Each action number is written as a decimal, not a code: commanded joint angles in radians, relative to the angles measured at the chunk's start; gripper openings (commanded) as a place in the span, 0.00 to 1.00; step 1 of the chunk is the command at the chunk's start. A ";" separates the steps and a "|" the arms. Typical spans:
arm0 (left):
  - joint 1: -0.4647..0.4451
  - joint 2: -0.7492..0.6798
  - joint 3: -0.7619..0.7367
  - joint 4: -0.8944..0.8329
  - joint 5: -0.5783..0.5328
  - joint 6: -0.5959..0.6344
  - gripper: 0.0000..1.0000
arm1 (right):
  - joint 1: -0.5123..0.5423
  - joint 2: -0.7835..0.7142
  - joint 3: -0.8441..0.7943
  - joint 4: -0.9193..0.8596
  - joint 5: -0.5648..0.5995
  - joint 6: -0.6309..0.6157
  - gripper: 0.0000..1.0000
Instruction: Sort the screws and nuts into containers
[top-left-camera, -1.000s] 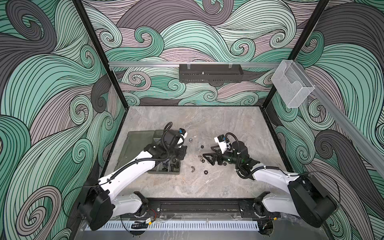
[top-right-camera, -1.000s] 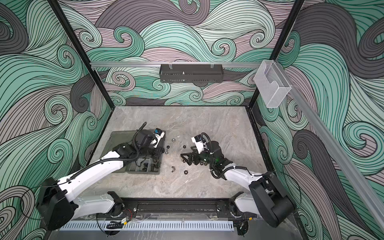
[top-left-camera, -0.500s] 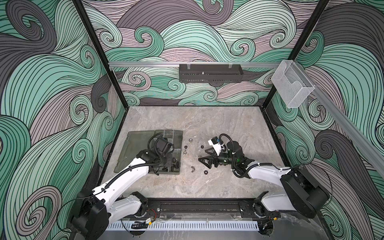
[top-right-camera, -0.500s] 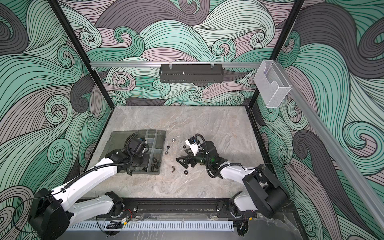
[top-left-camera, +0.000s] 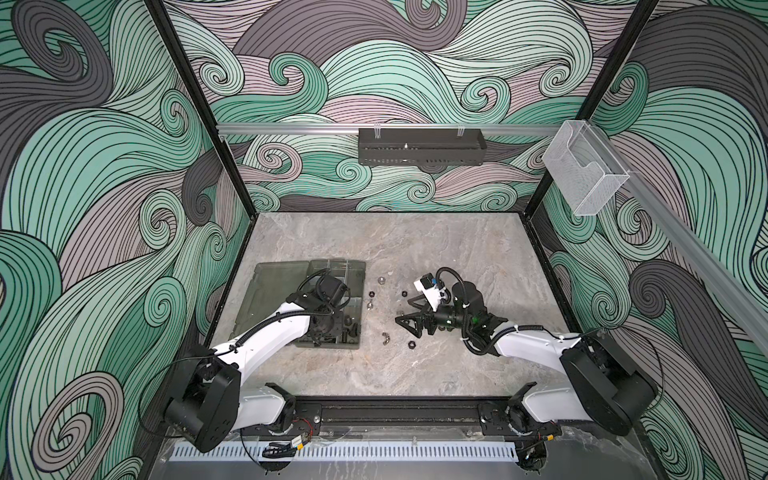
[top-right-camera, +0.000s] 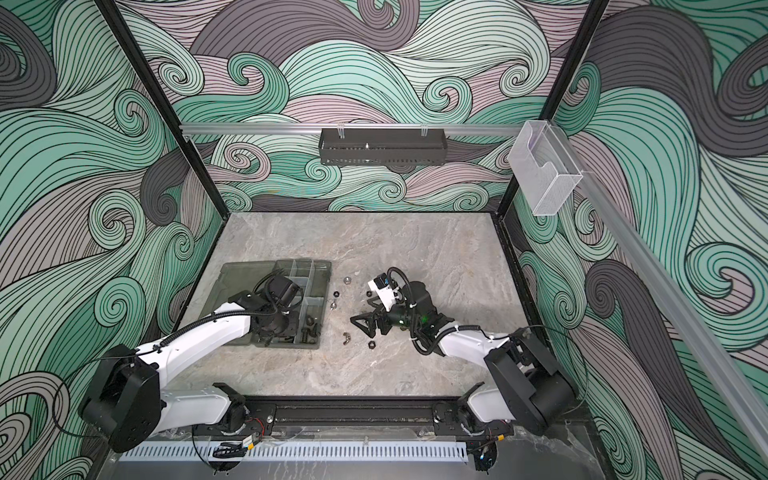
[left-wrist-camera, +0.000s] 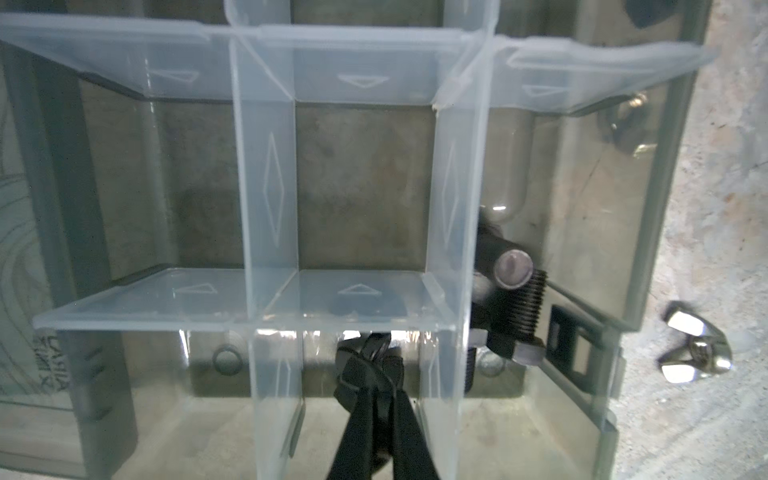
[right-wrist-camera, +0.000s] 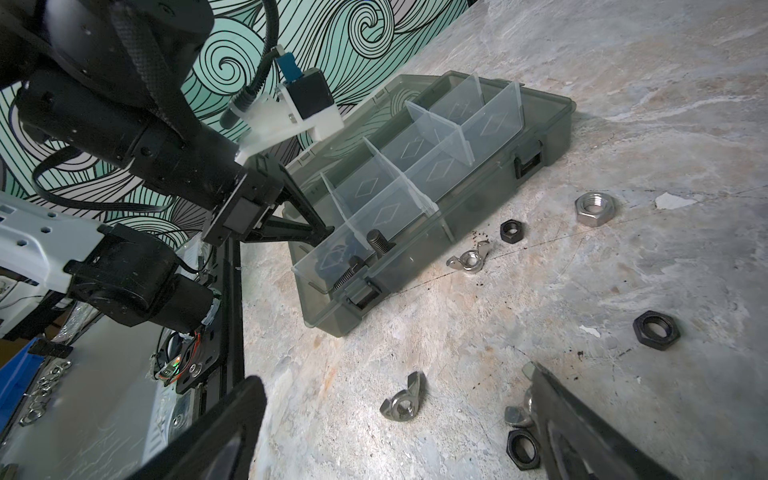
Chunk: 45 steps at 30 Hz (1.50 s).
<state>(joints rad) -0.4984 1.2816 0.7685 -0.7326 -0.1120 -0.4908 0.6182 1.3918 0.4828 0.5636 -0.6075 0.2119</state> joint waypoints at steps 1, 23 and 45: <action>0.008 0.010 0.028 -0.038 -0.013 -0.018 0.10 | 0.004 0.011 0.028 0.003 0.001 -0.031 0.99; 0.007 -0.053 0.056 -0.035 -0.037 -0.011 0.25 | 0.004 0.019 0.040 -0.017 0.017 -0.026 0.99; -0.170 0.130 0.263 0.142 0.103 0.093 0.26 | 0.003 0.012 0.047 -0.051 0.053 -0.032 0.99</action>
<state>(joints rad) -0.6384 1.3396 0.9779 -0.5907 -0.0139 -0.4232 0.6189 1.4078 0.5102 0.5114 -0.5571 0.1978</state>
